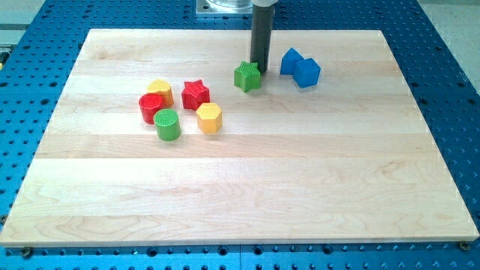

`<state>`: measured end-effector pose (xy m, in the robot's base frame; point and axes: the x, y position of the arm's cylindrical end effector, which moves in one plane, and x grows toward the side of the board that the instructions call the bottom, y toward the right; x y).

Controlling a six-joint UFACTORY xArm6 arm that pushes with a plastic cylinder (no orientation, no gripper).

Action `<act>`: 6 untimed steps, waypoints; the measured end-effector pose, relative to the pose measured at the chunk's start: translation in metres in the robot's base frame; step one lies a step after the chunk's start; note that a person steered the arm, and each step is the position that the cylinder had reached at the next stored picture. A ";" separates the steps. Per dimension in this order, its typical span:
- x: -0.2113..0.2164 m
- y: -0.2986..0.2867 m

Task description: Place the green star below the blue blocks

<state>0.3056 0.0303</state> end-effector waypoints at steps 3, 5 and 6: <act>0.085 -0.006; 0.156 -0.011; 0.177 -0.062</act>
